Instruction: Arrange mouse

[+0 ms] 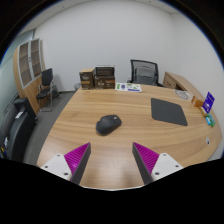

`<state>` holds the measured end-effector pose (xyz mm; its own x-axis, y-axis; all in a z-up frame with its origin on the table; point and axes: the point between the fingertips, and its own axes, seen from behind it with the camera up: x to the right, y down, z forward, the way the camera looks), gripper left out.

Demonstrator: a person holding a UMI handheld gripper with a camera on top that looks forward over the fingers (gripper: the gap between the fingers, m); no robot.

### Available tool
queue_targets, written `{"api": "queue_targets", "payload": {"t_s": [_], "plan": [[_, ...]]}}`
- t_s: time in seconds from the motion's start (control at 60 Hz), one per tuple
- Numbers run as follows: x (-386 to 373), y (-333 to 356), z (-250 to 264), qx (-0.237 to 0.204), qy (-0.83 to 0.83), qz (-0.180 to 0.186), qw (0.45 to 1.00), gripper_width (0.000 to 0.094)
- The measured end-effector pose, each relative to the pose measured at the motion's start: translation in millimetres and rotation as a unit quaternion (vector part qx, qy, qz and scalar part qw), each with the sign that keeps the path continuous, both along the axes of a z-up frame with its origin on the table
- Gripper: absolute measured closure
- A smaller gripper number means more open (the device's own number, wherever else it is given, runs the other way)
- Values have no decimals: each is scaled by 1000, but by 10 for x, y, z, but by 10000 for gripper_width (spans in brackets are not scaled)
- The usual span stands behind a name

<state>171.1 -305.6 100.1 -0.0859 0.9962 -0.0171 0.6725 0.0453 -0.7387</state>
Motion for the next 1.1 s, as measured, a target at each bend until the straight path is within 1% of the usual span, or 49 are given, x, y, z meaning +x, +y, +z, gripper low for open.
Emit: {"api": "queue_targets", "payload": {"t_s": [0.25, 0.617, 0.833, 0.967, 1.1], "plan": [[-466, -319, -279, -4, -1, -3, 1000, 75], [-1008, -369, -818, -6, -22, -20, 1000, 75], [-1291, -402, -998, -8, -29, -19, 999, 73], [-1433, -382, -1042, -8, -32, -21, 999, 66], [-1594, -399, -1041, -12, -31, -16, 999, 65]]}}
